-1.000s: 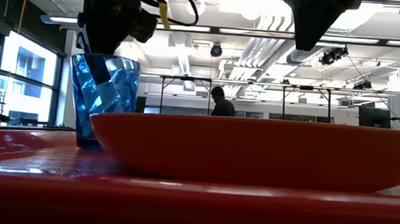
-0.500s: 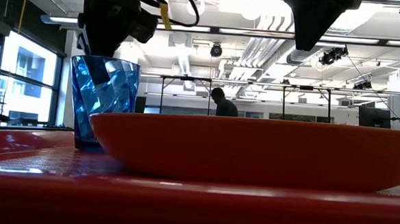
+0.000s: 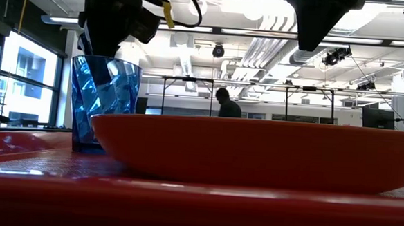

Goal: Pick and place plate/cup/fork/spoon on tray
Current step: Put the blue glass on the red tray to the top left of the orange plate, then return to Home Position

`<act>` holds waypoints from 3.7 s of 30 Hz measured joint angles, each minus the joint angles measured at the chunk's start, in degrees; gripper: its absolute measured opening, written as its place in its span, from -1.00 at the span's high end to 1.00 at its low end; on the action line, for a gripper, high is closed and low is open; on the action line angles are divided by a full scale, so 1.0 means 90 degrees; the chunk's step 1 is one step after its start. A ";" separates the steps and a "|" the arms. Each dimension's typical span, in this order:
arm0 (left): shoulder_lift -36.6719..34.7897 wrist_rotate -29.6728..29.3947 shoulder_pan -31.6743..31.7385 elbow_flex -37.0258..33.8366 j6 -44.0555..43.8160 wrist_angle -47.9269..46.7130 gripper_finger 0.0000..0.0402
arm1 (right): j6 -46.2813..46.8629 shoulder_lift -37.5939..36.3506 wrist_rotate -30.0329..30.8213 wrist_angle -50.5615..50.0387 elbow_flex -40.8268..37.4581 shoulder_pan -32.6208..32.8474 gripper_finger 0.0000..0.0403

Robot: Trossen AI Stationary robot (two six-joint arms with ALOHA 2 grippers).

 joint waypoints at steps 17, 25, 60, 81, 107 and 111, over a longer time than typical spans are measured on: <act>-0.0051 0.0021 0.0017 0.0005 -0.0066 -0.0005 0.41 | -0.0009 0.0000 0.0007 0.0000 0.0000 0.0000 0.55; -0.0202 0.0021 0.0017 0.0250 0.0098 -0.0223 0.41 | -0.0069 0.0000 -0.0001 0.0006 0.0000 0.0002 0.55; -0.3368 -0.2956 -0.1595 -0.0418 0.0215 0.0878 0.42 | -0.0119 -0.0002 0.0032 0.0285 0.0000 0.0092 0.55; -0.8425 -0.2677 -0.1953 -0.4974 0.2476 0.4408 0.42 | 0.0154 -0.0002 -0.0095 0.0665 0.0000 0.0000 0.55; -0.9919 -0.0824 -0.1950 -0.7492 0.2769 0.6740 0.42 | -0.0957 -0.0147 0.1057 0.2753 0.0000 0.0219 0.55; -0.9857 -0.0695 -0.1950 -0.7555 0.2678 0.6872 0.42 | -0.1759 -0.0581 0.1437 0.3051 0.0000 0.0219 0.55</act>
